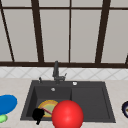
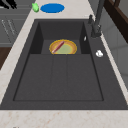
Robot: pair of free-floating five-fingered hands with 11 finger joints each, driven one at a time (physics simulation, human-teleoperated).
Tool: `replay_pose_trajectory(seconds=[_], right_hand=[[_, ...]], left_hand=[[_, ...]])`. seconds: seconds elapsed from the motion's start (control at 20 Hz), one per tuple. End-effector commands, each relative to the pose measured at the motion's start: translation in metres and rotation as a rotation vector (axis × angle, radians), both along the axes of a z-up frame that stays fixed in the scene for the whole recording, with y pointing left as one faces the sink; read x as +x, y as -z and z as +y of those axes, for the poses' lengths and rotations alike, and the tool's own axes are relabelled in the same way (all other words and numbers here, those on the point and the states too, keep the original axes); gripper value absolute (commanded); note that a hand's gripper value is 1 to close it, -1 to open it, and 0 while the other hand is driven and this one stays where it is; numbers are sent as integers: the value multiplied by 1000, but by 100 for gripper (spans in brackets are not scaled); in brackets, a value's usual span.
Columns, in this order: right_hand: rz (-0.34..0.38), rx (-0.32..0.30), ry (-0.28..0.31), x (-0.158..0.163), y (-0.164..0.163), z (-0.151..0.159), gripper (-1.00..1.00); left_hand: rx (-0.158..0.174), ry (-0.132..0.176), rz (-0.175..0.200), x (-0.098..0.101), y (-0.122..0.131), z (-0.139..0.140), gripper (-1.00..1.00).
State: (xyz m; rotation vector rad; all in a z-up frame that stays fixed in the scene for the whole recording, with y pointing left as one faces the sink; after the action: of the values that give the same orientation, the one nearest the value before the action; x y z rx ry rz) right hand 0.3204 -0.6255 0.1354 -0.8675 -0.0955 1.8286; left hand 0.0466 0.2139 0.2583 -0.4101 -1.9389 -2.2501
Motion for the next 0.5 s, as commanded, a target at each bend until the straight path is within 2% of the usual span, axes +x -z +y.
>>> replay_pose_trajectory(seconds=[0.0, 0.05, 0.1, 0.2, 0.3, 0.45], right_hand=[[-47, -25, -88, -7, 16, -4, -100], [-82, -35, -68, -10, 17, 0, -100], [-114, -19, -47, -13, 12, 2, -100], [-129, -30, -32, -17, 8, 8, -100], [-155, -29, -77, -9, 5, 15, -100], [-207, -42, -114, -8, 1, 19, -100]], left_hand=[[0, 0, 0, 0, 0, 0, 0], [0, 0, 0, 0, 0, 0, 0], [0, 0, 0, 0, 0, 0, 0], [0, 0, 0, 0, 0, 0, 0], [0, 0, 0, 0, 0, 0, 0], [0, 0, 0, 0, 0, 0, 0]])
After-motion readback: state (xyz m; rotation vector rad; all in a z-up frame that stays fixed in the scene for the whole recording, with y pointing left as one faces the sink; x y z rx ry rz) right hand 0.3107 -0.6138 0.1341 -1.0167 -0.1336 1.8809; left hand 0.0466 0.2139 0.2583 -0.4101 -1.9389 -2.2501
